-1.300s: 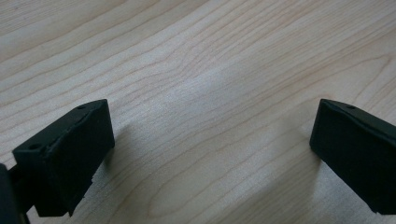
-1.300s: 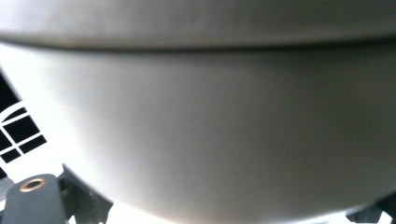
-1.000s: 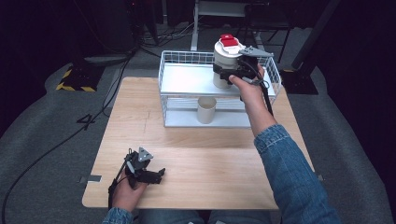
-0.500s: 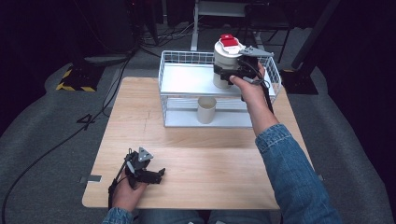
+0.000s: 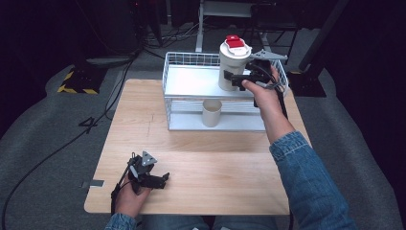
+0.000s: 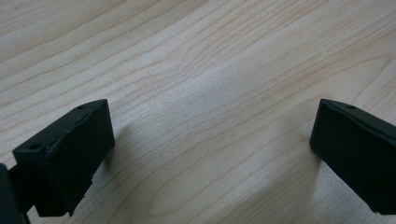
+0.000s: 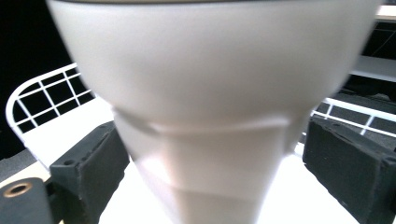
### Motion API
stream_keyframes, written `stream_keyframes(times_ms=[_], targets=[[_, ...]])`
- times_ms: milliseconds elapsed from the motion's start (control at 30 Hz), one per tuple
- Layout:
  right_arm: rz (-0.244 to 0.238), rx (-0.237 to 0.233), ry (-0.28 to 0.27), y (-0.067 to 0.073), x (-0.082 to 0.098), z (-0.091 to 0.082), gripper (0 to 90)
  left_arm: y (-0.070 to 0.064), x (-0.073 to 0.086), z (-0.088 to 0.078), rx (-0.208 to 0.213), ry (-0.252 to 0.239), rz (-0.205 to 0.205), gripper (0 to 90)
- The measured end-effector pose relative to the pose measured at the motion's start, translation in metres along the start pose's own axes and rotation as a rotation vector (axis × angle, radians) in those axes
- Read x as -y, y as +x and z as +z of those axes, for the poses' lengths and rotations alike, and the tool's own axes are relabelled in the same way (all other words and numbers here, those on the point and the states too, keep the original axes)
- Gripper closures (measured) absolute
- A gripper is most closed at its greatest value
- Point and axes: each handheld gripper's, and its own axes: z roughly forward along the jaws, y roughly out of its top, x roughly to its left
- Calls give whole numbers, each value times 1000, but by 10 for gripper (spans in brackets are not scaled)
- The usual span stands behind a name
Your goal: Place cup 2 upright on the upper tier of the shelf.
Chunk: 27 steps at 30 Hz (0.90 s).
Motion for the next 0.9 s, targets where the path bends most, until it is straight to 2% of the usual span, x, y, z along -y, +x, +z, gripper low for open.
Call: stream_keyframes(times_ms=[233,533,633,900], targets=[[0,-23,-7,-2,0,-17,80,1,1,-1,1,3,3,5],[-39,-64,-20,4,1,-54,87,2,4,-3,-3,-1,-2,5],[-49,-88,-23,8,7,-71,89,3,5,-5,-4,-4,-9,5],[-74,-129,-3,11,25,-97,120,4,6,-5,-6,-2,-3,5]])
